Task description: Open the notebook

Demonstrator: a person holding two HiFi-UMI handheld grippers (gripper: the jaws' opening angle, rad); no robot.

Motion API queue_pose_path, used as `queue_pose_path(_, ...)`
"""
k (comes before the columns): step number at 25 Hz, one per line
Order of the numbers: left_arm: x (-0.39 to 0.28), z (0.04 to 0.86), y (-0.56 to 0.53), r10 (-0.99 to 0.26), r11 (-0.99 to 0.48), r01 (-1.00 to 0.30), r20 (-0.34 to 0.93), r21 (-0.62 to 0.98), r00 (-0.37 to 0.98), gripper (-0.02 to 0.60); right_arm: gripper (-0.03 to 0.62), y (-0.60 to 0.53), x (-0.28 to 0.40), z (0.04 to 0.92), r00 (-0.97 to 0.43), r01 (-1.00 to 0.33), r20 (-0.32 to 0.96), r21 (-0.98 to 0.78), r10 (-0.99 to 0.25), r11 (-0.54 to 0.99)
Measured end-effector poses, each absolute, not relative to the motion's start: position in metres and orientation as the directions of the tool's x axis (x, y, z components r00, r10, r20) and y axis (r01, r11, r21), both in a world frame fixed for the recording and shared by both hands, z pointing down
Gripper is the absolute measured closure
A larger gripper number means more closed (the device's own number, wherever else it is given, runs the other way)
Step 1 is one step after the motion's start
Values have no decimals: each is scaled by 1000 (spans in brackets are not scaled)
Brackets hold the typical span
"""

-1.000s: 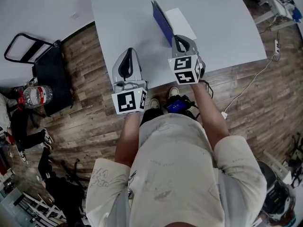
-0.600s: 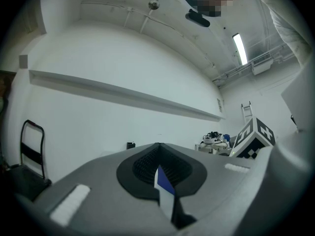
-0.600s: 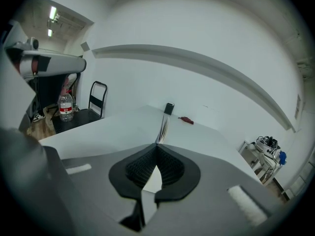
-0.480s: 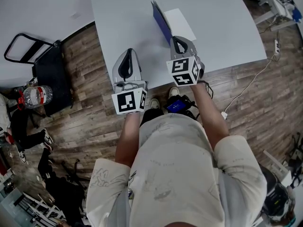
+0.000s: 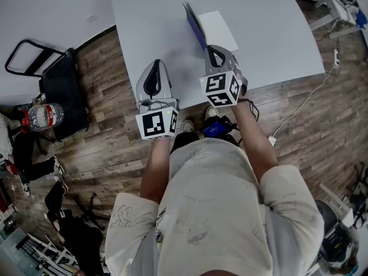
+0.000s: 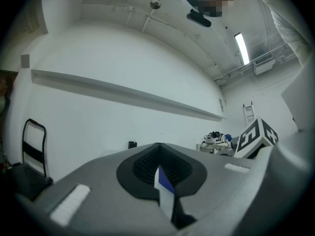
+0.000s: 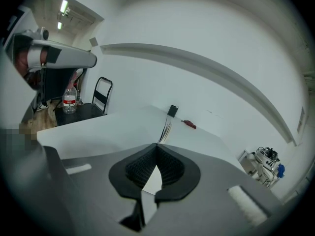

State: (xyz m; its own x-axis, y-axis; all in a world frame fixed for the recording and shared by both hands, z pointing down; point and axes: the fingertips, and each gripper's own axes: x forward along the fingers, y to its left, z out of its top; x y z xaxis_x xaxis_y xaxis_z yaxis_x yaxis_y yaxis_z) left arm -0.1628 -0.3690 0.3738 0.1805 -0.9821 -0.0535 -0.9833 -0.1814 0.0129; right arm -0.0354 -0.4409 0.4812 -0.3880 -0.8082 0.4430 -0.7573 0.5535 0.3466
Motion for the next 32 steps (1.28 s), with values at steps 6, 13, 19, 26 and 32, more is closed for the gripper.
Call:
queue_pose_path(6,-166,379,-368,-984,-172,-985,-47,17,171,565,589,-438,-42,485,-392,-729,439,388,-808,564)
queue_pose_path(13,-168,377,-366,-986,-164,-986,-47,19,163,565,589,-435,-46,484,-398,-698,436,427,-807,575)
queue_pose_path(19,-171,382,-369,-985,-165,-986,-55,23,164,565,589,-435,-53,487,-400,-661,436,472,-806,583)
queue_pose_path(26,-176,376,-369,-987,-155,-988,-44,24,154,565,589,-434,-62,483,-407,-619,436,515,-803,593)
queue_pose_path(32,-186,376,-368,-988,-146,-989,-51,29,144,565,589,-432,-76,483,-420,-586,443,534,-792,609)
